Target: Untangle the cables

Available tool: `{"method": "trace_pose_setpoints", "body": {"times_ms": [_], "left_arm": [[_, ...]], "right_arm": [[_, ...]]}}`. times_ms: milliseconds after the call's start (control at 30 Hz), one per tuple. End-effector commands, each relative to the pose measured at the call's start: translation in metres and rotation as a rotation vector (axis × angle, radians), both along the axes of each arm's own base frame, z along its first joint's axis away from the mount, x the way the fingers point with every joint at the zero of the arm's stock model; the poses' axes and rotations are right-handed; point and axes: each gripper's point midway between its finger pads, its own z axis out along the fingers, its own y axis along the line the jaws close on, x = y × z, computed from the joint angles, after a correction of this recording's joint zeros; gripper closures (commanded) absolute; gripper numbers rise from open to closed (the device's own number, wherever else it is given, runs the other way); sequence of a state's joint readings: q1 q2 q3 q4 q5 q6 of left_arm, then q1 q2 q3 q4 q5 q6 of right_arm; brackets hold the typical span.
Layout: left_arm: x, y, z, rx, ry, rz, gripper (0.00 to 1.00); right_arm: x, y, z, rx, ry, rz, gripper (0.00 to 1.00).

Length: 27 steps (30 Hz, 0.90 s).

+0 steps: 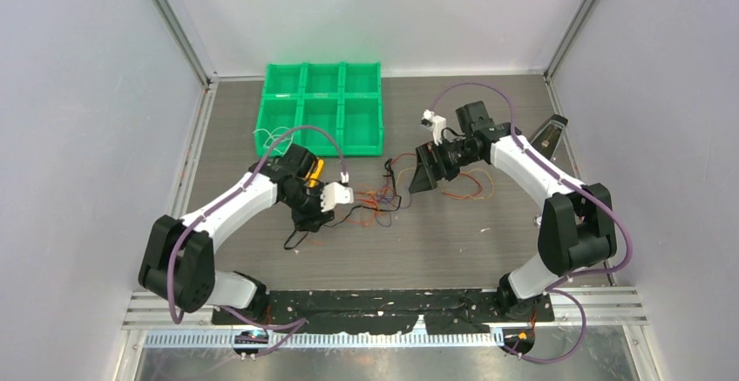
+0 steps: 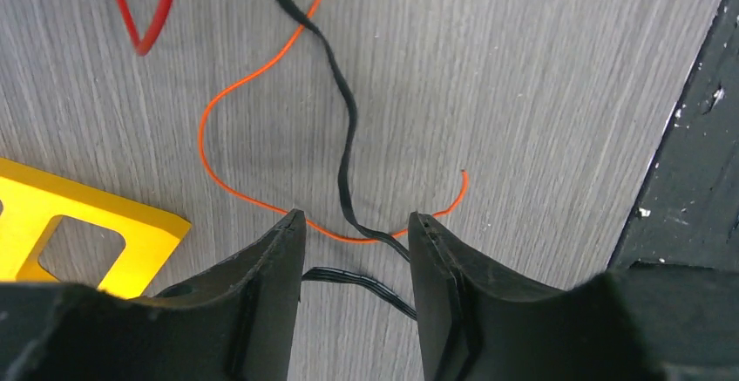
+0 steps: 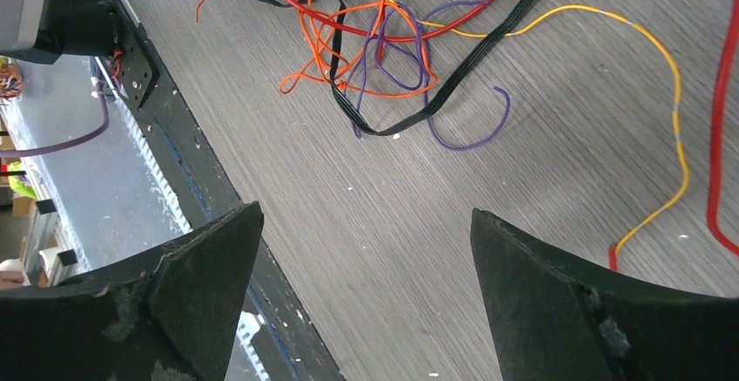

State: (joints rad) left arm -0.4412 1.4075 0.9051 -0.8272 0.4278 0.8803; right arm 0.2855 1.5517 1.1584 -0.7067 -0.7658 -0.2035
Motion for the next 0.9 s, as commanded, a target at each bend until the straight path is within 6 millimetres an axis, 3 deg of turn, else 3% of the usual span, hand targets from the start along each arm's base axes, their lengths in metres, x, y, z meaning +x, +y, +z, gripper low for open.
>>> {"method": "trace_pose_setpoints", "body": {"times_ms": [0, 167, 333, 433, 533, 567, 667, 800, 867], "left_arm": [[0.006, -0.010, 0.006, -0.017, -0.121, -0.105, 0.53], [0.022, -0.018, -0.009, 0.075, -0.215, -0.129, 0.52], [0.032, -0.012, -0.034, 0.250, -0.232, -0.176, 0.51], [0.029, -0.010, -0.037, 0.290, -0.234, -0.198, 0.65], [0.022, -0.011, -0.024, 0.294, -0.250, -0.223, 0.92], [0.020, -0.012, -0.014, 0.280, -0.261, -0.213, 0.99], [0.012, -0.021, 0.038, 0.170, -0.290, -0.168, 1.00], [-0.006, -0.043, 0.158, -0.157, -0.454, -0.128, 1.00], [-0.017, -0.048, 0.218, -0.316, -0.529, -0.117, 1.00]], "right_arm": [[0.005, 0.014, 0.006, 0.063, -0.013, 0.012, 0.05], [0.008, 0.017, 0.008, 0.077, -0.015, 0.011, 0.05], [0.011, 0.019, 0.013, 0.085, -0.027, 0.011, 0.05], [0.015, 0.021, 0.021, 0.099, -0.053, 0.012, 0.04], [0.018, 0.022, 0.029, 0.114, -0.080, 0.015, 0.05], [0.019, 0.022, 0.033, 0.117, -0.092, 0.015, 0.04], [0.019, 0.023, 0.044, 0.127, -0.131, 0.020, 0.04], [0.020, 0.020, 0.068, 0.136, -0.234, 0.037, 0.02], [0.022, 0.017, 0.093, 0.147, -0.319, 0.042, 0.01]]}}
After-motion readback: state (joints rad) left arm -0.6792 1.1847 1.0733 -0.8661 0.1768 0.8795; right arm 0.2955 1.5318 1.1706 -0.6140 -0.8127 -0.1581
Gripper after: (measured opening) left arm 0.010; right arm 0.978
